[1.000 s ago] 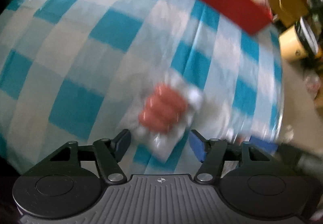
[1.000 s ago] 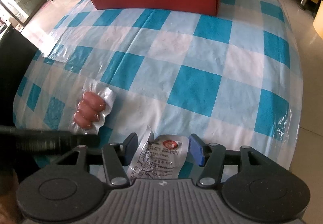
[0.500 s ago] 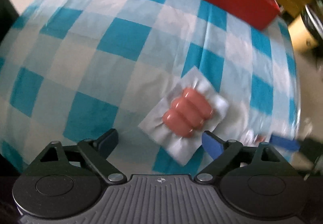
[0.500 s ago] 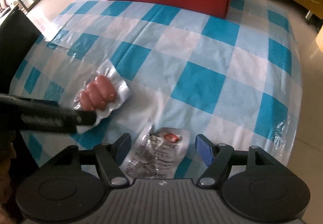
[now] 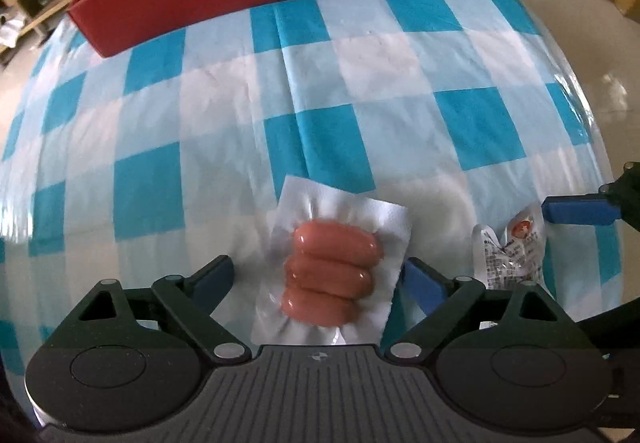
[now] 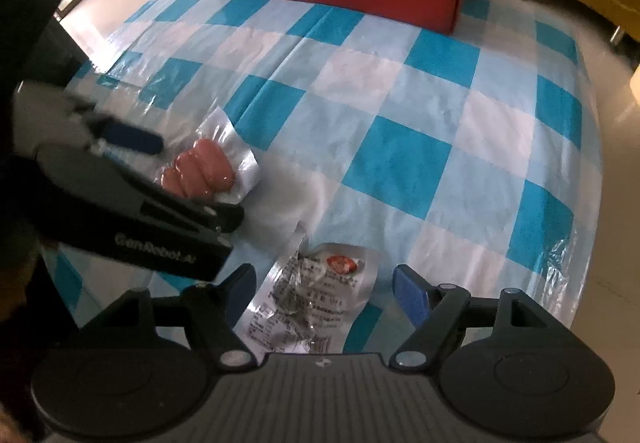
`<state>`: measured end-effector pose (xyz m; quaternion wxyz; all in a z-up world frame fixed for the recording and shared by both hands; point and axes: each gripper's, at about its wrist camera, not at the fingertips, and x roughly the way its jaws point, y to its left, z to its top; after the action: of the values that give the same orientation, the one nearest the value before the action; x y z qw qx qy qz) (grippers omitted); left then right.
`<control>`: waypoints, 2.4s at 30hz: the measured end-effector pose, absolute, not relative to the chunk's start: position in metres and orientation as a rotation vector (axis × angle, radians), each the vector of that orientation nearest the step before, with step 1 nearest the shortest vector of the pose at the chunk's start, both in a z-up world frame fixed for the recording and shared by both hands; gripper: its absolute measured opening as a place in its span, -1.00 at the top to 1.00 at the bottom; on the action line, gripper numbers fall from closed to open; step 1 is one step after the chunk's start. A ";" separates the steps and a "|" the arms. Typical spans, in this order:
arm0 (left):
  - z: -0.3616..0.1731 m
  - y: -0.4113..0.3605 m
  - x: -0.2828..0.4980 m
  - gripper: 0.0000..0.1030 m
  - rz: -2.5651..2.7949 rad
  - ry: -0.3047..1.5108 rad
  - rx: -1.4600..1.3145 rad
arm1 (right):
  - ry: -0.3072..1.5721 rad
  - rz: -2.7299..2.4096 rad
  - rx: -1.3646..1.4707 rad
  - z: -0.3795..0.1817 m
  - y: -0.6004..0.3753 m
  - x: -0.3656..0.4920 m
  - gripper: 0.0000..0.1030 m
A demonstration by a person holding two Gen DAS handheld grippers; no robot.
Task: Organize snacks
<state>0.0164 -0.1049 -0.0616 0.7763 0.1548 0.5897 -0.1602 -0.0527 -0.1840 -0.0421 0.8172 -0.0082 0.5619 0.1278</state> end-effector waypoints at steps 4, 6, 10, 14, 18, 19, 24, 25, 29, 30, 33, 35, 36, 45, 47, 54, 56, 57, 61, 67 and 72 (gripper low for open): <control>-0.056 -0.104 0.017 -0.44 -0.348 1.230 0.305 | 1.180 0.234 -0.004 -0.040 -0.189 -0.054 -0.15; -0.054 -0.097 0.017 -0.44 -0.333 1.233 0.281 | 1.177 0.222 0.014 -0.039 -0.191 -0.054 -0.07; -0.047 -0.080 0.024 -0.43 -0.316 1.253 0.192 | 1.155 0.199 0.021 -0.035 -0.193 -0.052 0.09; -0.039 -0.066 0.029 -0.43 -0.307 1.252 0.116 | 1.161 0.175 0.071 -0.035 -0.199 -0.048 0.09; -0.034 -0.060 0.032 -0.43 -0.325 1.259 0.068 | 1.189 0.133 0.149 -0.038 -0.197 -0.046 -0.08; -0.035 -0.060 0.033 -0.43 -0.328 1.260 0.066 | 1.191 0.121 0.147 -0.039 -0.194 -0.048 -0.18; -0.032 -0.058 0.033 -0.43 -0.340 1.263 0.050 | 1.140 0.062 -0.044 -0.045 -0.161 -0.061 -0.19; -0.031 -0.057 0.032 -0.43 -0.341 1.258 0.052 | 1.130 0.065 -0.049 -0.044 -0.161 -0.062 -0.04; -0.025 -0.050 0.030 -0.44 -0.339 1.240 0.036 | 1.116 0.077 0.035 -0.036 -0.171 -0.059 0.21; -0.024 -0.047 0.030 -0.44 -0.335 1.237 0.026 | 1.112 0.070 0.029 -0.035 -0.171 -0.058 0.21; -0.021 -0.043 0.031 -0.44 -0.328 1.228 0.013 | 1.090 0.097 0.064 -0.028 -0.171 -0.058 0.21; -0.019 -0.041 0.032 -0.44 -0.327 1.226 0.000 | 1.067 0.110 0.088 -0.023 -0.172 -0.058 0.21; -0.018 -0.041 0.033 -0.44 -0.327 1.224 -0.007 | 1.057 0.113 0.109 -0.021 -0.174 -0.057 0.21; -0.005 -0.044 0.047 -0.44 -0.305 1.181 -0.034 | 0.956 0.085 0.170 0.007 -0.194 -0.029 0.21; -0.002 -0.045 0.051 -0.44 -0.293 1.169 -0.033 | 0.938 0.087 0.174 0.011 -0.196 -0.022 0.21; 0.006 -0.047 0.064 -0.44 -0.262 1.133 -0.034 | 0.884 0.098 0.180 0.028 -0.200 0.003 0.21; 0.009 -0.048 0.070 -0.44 -0.255 1.122 -0.034 | 0.867 0.106 0.179 0.035 -0.200 0.010 0.21; 0.011 -0.049 0.073 -0.44 -0.252 1.114 -0.033 | 0.858 0.110 0.178 0.038 -0.199 0.015 0.21; 0.021 -0.054 0.084 -0.44 -0.245 1.075 -0.023 | 0.828 0.115 0.174 0.048 -0.199 0.033 0.21; 0.033 -0.063 0.107 -0.44 -0.231 1.019 -0.001 | 0.796 0.117 0.174 0.058 -0.201 0.061 0.21; 0.035 -0.067 0.129 -0.44 -0.219 1.005 0.003 | 0.777 0.122 0.182 0.063 -0.204 0.086 0.20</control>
<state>0.1293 -0.0674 0.0351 0.8706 0.0013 0.4807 -0.1049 0.0862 -0.2037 0.0628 0.9197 0.0885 0.3780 0.0594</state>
